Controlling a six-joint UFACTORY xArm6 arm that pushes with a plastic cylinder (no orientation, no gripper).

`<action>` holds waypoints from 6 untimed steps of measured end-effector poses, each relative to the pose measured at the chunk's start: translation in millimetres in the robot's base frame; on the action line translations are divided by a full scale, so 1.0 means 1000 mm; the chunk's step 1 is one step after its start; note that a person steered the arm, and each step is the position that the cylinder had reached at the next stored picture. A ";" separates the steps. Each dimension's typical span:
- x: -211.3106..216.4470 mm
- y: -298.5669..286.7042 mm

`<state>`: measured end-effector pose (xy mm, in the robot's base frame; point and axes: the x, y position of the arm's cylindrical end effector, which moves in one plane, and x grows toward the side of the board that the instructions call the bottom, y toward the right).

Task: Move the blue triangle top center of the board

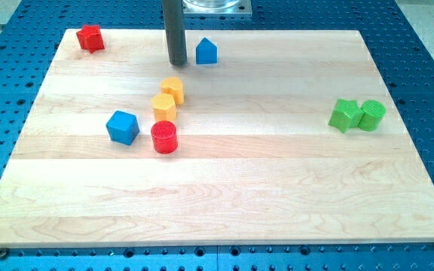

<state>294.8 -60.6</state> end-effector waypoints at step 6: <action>-0.023 0.048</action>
